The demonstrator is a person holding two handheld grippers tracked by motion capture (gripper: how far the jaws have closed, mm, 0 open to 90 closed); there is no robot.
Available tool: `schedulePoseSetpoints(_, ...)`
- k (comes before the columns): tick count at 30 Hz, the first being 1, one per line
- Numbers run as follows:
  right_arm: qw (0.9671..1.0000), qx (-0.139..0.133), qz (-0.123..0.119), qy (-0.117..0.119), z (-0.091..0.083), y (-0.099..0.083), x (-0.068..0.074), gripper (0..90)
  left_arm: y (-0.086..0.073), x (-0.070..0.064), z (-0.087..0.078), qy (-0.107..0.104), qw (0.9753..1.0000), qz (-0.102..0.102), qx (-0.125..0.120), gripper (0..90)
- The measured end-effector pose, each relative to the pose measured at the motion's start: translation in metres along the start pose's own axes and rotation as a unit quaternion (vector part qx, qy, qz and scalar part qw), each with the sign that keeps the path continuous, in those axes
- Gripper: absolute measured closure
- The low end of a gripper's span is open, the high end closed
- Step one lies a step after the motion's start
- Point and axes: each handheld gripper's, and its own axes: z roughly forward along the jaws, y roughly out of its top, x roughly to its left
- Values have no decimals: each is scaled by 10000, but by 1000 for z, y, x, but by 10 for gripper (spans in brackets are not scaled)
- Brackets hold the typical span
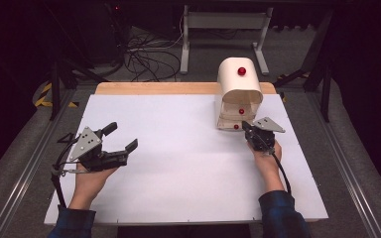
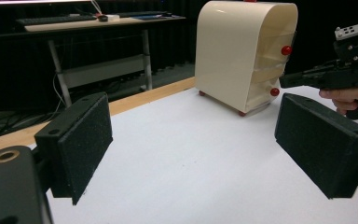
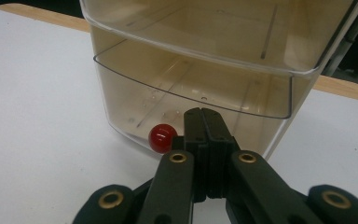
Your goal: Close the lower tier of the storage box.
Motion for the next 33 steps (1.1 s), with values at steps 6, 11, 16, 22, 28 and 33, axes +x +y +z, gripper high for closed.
schedulePoseSetpoints(6,10000,3,8,19,0,0,0,900,1,0,-1,-6,10000,4,-19,121)
schedulePoseSetpoints(11,9998,-5,104,170,-4,1,0,900,1,0,-1,-13,10000,-1,-12,121)
schedulePoseSetpoints(16,9990,-222,129,357,-11,5,3,900,1,0,-2,-8,10000,6,-6,121)
schedulePoseSetpoints(22,9963,-529,290,604,-22,11,4,849,1,-1,-3,-8,10000,9,-23,121)
schedulePoseSetpoints(28,9945,-680,384,696,-32,14,3,790,1,-1,-3,-5,10000,11,-4,121)
schedulePoseSetpoints(33,9935,-698,418,795,-39,15,1,722,2,-2,-3,-23,10000,17,-17,122)
